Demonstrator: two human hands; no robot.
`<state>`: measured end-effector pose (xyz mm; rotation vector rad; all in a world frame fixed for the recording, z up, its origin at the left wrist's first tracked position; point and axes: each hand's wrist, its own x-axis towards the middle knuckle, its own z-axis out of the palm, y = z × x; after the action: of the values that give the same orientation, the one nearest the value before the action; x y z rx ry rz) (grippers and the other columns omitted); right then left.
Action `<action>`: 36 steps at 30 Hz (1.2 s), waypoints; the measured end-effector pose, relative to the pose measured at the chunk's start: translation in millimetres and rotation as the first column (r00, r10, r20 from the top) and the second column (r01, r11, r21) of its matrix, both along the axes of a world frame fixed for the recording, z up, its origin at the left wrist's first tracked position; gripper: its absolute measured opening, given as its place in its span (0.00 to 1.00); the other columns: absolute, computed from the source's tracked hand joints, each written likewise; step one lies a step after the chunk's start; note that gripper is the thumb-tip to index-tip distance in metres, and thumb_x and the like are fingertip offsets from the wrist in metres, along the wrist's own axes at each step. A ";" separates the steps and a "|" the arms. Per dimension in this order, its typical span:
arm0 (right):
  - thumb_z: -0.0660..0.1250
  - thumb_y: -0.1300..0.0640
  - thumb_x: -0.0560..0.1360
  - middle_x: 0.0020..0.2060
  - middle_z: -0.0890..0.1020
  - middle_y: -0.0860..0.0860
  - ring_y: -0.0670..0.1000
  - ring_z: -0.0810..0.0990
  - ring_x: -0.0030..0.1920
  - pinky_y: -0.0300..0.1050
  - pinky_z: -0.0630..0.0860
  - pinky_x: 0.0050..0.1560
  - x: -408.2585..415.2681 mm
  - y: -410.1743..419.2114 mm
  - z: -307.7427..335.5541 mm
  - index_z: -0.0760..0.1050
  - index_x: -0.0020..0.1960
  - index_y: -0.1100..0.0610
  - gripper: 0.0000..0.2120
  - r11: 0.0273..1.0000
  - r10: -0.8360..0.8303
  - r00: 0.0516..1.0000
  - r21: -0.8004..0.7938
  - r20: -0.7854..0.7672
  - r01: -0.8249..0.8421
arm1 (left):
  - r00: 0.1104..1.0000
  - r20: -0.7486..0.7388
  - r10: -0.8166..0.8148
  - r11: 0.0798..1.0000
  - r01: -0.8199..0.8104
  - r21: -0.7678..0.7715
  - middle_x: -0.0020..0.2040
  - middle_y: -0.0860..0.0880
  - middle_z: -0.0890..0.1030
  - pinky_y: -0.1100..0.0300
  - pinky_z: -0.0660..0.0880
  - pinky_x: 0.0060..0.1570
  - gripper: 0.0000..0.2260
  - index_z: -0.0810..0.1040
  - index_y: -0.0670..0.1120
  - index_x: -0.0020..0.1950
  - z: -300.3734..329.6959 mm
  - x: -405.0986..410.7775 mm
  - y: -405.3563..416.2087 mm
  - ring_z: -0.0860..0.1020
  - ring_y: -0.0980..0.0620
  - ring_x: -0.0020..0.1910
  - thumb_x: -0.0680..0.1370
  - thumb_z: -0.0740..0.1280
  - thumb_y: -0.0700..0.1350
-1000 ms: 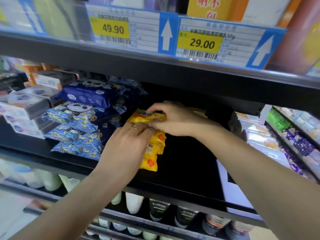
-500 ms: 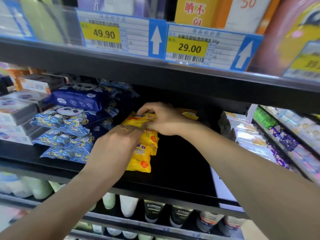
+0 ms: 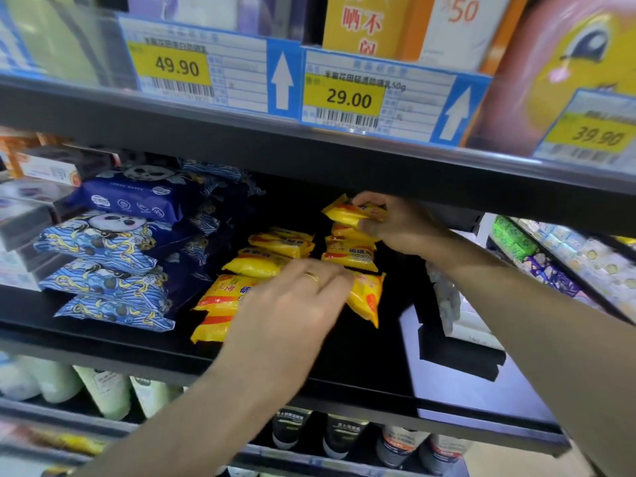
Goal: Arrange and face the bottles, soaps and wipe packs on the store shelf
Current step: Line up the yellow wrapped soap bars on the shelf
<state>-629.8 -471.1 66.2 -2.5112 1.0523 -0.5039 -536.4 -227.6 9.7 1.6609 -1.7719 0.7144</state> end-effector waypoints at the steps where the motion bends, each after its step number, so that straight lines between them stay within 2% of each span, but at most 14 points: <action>1: 0.70 0.44 0.75 0.66 0.78 0.47 0.51 0.78 0.64 0.50 0.75 0.68 -3.0 -5.3 -3.2 0.75 0.66 0.41 0.19 1.000 0.002 1.000 0.011 -0.006 -0.002 | 1.000 0.000 -0.015 1.000 0.015 0.021 0.56 0.49 0.85 0.53 0.84 0.41 0.17 0.84 0.45 0.58 -6.2 -6.0 -8.6 0.83 0.47 0.56 0.72 0.71 0.33; 4: 0.72 0.54 0.78 0.65 0.77 0.44 0.48 0.77 0.63 0.41 0.73 0.61 -8.2 -15.2 -13.1 0.75 0.62 0.39 0.16 0.999 0.021 0.999 0.032 -0.027 -0.020 | 0.999 -0.035 0.001 0.994 0.003 0.105 0.53 0.48 0.86 0.55 0.84 0.37 0.18 0.86 0.45 0.54 -27.0 -13.1 -35.8 0.84 0.47 0.53 0.65 0.74 0.34; 6: 0.71 0.55 0.79 0.64 0.77 0.46 0.49 0.78 0.60 0.37 0.73 0.53 -5.8 -19.6 -20.2 0.76 0.64 0.40 0.17 0.999 0.018 0.999 0.036 -0.043 -0.017 | 0.998 -0.051 0.045 0.987 -0.037 0.158 0.50 0.48 0.86 0.56 0.83 0.35 0.21 0.86 0.45 0.52 -38.0 -11.3 -50.8 0.85 0.47 0.51 0.61 0.78 0.33; 8: 0.71 0.57 0.79 0.63 0.77 0.46 0.49 0.79 0.56 0.36 0.75 0.49 -1.8 -21.3 -26.3 0.76 0.64 0.40 0.17 0.998 0.028 0.998 0.053 -0.052 -0.025 | 0.996 -0.052 0.079 0.979 -0.068 0.194 0.49 0.48 0.86 0.56 0.82 0.34 0.21 0.86 0.45 0.51 -45.7 -8.0 -62.4 0.85 0.46 0.48 0.59 0.78 0.32; 12: 0.72 0.58 0.78 0.65 0.76 0.48 0.52 0.80 0.57 0.48 0.81 0.57 3.3 -24.7 -42.3 0.76 0.62 0.39 0.19 1.000 0.026 0.992 0.004 -0.122 -0.026 | 0.983 -0.047 0.178 0.943 -0.157 0.293 0.44 0.46 0.85 0.54 0.80 0.29 0.22 0.85 0.45 0.48 -46.0 -11.1 -81.6 0.84 0.44 0.42 0.56 0.81 0.34; 16: 0.73 0.53 0.77 0.66 0.75 0.50 0.56 0.77 0.62 0.54 0.76 0.64 3.3 -27.9 -50.8 0.74 0.61 0.34 0.19 0.995 -0.049 0.990 -0.087 -0.130 0.038 | 0.968 -0.006 0.250 0.897 -0.229 0.378 0.37 0.47 0.83 0.55 0.77 0.26 0.19 0.85 0.47 0.45 -37.7 -15.4 -100.9 0.84 0.44 0.34 0.57 0.82 0.37; 17: 0.73 0.52 0.77 0.65 0.75 0.49 0.56 0.77 0.63 0.54 0.76 0.64 3.3 -29.3 -51.9 0.74 0.61 0.34 0.19 0.995 -0.049 0.990 -0.093 -0.134 0.036 | 0.966 0.011 0.257 0.886 -0.240 0.397 0.38 0.47 0.84 0.55 0.78 0.28 0.17 0.85 0.47 0.47 -34.6 -14.8 -103.4 0.84 0.44 0.35 0.60 0.82 0.37; 20: 0.73 0.52 0.77 0.62 0.73 0.46 0.56 0.78 0.59 0.54 0.77 0.62 3.6 -31.5 -52.5 0.74 0.62 0.34 0.19 0.996 -0.012 0.987 -0.090 -0.161 -0.003 | 0.960 0.049 0.276 0.856 -0.268 0.441 0.55 0.45 0.82 0.52 0.79 0.45 0.15 0.80 0.46 0.62 -33.2 -11.5 -112.9 0.83 0.42 0.52 0.76 0.71 0.38; 22: 0.74 0.53 0.76 0.64 0.76 0.49 0.55 0.78 0.61 0.50 0.78 0.61 3.6 -33.3 -52.3 0.74 0.62 0.35 0.20 0.997 0.022 0.989 -0.065 -0.144 -0.032 | 0.955 0.066 0.290 0.846 -0.288 0.449 0.60 0.45 0.81 0.51 0.79 0.50 0.17 0.76 0.47 0.68 -34.0 -9.8 -119.2 0.81 0.42 0.57 0.79 0.69 0.40; 25: 0.75 0.56 0.76 0.66 0.77 0.50 0.51 0.78 0.63 0.44 0.77 0.61 2.9 -33.3 -51.6 0.77 0.65 0.42 0.20 0.996 0.057 0.990 -0.063 -0.126 -0.065 | 0.952 0.070 0.298 0.842 -0.297 0.450 0.63 0.45 0.80 0.50 0.79 0.53 0.20 0.72 0.47 0.73 -32.2 -7.8 -125.3 0.80 0.41 0.60 0.81 0.67 0.42; 28: 0.74 0.57 0.77 0.66 0.78 0.50 0.51 0.78 0.62 0.42 0.76 0.61 1.3 -31.9 -50.0 0.78 0.66 0.45 0.20 0.993 0.066 0.990 -0.087 -0.124 -0.078 | 0.954 0.062 0.294 0.841 -0.289 0.458 0.65 0.45 0.79 0.49 0.77 0.58 0.20 0.71 0.47 0.73 -28.9 -7.9 -124.9 0.79 0.41 0.63 0.82 0.67 0.43; 31: 0.73 0.52 0.77 0.66 0.78 0.49 0.51 0.78 0.62 0.46 0.76 0.62 2.4 -29.8 -46.8 0.77 0.67 0.43 0.19 0.994 0.050 0.988 -0.091 -0.147 -0.064 | 0.952 0.064 0.300 0.835 -0.295 0.464 0.67 0.43 0.77 0.48 0.73 0.64 0.22 0.70 0.46 0.74 -20.0 -11.0 -112.5 0.75 0.41 0.67 0.81 0.67 0.44; 34: 0.71 0.48 0.78 0.63 0.80 0.47 0.52 0.79 0.62 0.51 0.77 0.64 10.9 -23.5 -41.7 0.78 0.65 0.43 0.15 0.990 0.050 0.996 -0.130 -0.067 -0.059 | 0.957 0.007 0.291 0.867 -0.267 0.420 0.65 0.45 0.78 0.49 0.76 0.60 0.20 0.74 0.47 0.71 -6.8 -4.9 -85.4 0.76 0.43 0.65 0.79 0.67 0.42; 36: 0.70 0.49 0.79 0.61 0.80 0.45 0.48 0.79 0.61 0.47 0.76 0.63 23.0 -16.1 -36.4 0.78 0.63 0.42 0.13 0.990 0.088 0.996 -0.113 -0.012 -0.089 | 0.957 -0.034 0.287 0.889 -0.253 0.381 0.60 0.47 0.82 0.51 0.78 0.55 0.18 0.79 0.48 0.66 -1.1 6.6 -63.9 0.79 0.44 0.60 0.76 0.69 0.42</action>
<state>-606.9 -487.2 29.8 -2.6475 0.9338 -0.5433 -529.8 -291.5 8.6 2.1924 -1.7064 0.4227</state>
